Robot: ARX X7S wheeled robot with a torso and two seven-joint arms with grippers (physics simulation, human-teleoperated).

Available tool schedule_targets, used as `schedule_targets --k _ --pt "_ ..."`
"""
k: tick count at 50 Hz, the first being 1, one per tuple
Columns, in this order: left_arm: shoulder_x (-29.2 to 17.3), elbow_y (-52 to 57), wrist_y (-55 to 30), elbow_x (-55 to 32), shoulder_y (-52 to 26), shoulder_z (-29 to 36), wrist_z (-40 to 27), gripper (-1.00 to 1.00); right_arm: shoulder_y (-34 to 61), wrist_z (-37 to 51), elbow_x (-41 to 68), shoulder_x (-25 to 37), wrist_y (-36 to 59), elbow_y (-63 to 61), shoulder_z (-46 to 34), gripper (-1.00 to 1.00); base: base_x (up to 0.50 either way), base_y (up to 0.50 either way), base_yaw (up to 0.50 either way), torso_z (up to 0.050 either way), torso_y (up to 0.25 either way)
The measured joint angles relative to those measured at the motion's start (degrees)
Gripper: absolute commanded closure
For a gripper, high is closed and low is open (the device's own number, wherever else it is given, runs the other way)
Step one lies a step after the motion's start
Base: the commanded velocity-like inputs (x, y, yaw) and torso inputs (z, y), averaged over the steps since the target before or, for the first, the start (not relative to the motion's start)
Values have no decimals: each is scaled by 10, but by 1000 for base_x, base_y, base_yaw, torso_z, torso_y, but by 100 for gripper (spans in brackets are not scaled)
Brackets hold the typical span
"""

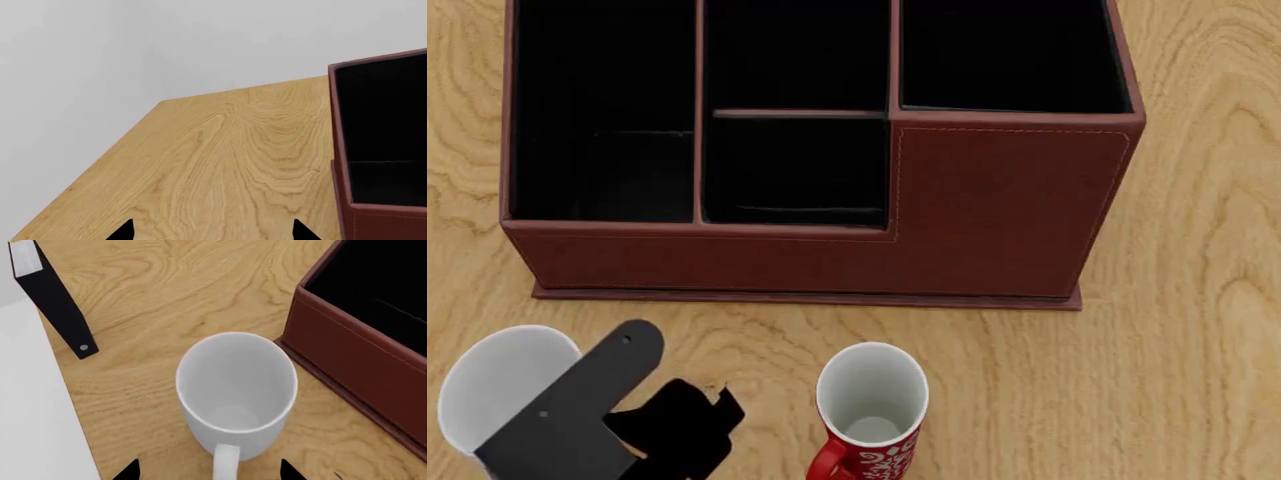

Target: Pick up the white mug and place it to the right of the caddy.

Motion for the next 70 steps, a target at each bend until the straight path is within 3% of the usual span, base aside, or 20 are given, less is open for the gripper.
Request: schedule_targets --k 59,60,70 --pt "-13 -35 67 39 14 73 -4 -100 27 -179 -113 -9 -128 220 -106 -100 0 0 0 0 0" --pt "-13 -35 67 39 14 73 -4 -100 28 -181 -114 -10 -129 224 -107 100 0 0 0 0 0" --pt "-15 -37 73 40 19 75 -5 -100 31 -189 -102 -12 -134 228 -111 100 1 0 1 0 0"
